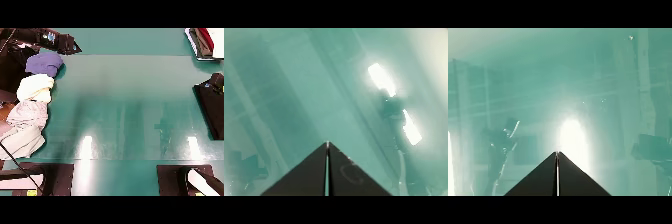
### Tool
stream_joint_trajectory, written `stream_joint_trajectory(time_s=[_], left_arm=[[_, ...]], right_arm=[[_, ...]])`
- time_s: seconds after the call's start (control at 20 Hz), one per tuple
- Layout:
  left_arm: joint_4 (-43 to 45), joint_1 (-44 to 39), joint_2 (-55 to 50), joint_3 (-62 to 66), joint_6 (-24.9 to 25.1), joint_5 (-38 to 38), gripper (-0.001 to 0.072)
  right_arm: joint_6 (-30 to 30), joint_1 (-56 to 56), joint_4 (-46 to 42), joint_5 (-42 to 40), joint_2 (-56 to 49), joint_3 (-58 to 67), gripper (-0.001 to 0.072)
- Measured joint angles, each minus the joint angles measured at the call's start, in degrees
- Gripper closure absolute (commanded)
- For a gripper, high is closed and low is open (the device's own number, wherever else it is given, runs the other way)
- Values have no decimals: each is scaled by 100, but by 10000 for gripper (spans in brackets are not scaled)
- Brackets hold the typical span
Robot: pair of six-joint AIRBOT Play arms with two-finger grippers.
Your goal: Fold the shirts.
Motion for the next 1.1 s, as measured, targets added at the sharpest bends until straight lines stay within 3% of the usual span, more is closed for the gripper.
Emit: stream_joint_trajectory(time_s=[0.65, 0.7, 0.75, 0.8, 1.1], left_arm=[[0, 0, 0, 0, 0, 15, 682], [4, 0, 0, 0, 0, 70, 522], [66, -2, 0, 0, 0, 157, 137], [264, -7, 0, 0, -2, 282, 87], [3176, 179, -501, 0, -999, 1130, 84]], right_arm=[[-2, 11, 4, 17, 0, 0, 696], [0, 11, 4, 20, 0, 0, 696], [-2, 11, 4, 22, 0, 0, 696], [-2, 11, 4, 24, 0, 0, 696], [-2, 11, 7, 37, 0, 0, 696]])
